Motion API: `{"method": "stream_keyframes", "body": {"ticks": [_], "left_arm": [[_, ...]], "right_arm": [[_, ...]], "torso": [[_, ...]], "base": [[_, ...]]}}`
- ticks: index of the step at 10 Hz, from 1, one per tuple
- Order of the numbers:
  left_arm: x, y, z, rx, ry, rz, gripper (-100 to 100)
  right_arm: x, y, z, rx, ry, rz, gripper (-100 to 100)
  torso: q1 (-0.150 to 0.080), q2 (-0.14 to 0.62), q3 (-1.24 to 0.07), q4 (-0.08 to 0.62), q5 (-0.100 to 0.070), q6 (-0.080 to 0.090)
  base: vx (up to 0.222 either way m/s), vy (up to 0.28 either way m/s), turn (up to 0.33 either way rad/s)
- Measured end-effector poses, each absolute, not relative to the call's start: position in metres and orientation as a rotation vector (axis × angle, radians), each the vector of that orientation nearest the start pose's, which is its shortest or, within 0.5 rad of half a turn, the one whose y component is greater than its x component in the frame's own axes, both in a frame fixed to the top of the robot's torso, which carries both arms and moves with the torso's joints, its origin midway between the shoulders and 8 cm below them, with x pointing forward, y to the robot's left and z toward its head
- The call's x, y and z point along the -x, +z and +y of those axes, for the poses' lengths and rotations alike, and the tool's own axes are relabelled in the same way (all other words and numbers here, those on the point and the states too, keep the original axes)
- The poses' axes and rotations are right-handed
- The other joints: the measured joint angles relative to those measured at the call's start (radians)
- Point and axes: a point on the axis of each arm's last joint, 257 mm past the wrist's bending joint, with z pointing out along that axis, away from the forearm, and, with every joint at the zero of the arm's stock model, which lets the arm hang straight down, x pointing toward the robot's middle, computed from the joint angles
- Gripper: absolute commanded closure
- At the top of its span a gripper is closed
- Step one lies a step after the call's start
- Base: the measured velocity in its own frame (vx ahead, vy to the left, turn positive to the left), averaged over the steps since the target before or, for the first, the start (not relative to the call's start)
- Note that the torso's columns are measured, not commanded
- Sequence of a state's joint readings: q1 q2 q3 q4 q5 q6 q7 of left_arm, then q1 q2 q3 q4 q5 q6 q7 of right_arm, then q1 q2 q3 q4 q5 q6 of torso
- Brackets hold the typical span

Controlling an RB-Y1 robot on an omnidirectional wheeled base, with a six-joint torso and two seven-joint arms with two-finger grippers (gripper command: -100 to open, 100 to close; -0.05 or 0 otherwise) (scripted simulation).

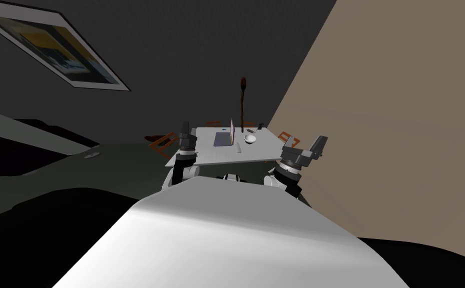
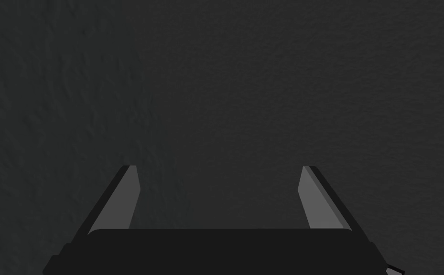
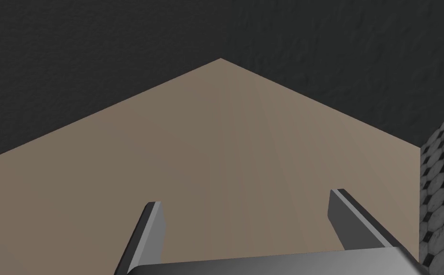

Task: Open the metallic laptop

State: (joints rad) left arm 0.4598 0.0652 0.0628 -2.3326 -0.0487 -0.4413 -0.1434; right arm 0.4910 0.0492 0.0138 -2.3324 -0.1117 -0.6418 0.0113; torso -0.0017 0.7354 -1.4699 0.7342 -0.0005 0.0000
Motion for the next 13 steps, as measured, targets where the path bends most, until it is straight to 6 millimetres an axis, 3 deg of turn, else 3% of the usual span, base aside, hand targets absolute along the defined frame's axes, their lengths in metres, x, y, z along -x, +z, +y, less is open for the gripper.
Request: {"method": "stream_keyframes", "body": {"ticks": [6, 13], "left_arm": [[-0.378, 0.044, 0.303, 0.44, -0.919, 0.799, -100], [-0.415, 0.043, 0.358, 0.473, -0.682, 0.847, -100]], "right_arm": [[-0.303, 0.073, -0.29, -0.594, 1.407, 0.356, 0], [-0.303, 0.073, -0.29, -0.594, 1.407, 0.356, 0]], "torso": [[0.002, 0.002, -0.006, 0.004, 0.001, 0.0], [0.001, 0.002, -0.006, 0.004, 0.0, 0.0]], "base": [[-0.021, -0.069, -0.116], [-0.011, -0.075, -0.122]]}}
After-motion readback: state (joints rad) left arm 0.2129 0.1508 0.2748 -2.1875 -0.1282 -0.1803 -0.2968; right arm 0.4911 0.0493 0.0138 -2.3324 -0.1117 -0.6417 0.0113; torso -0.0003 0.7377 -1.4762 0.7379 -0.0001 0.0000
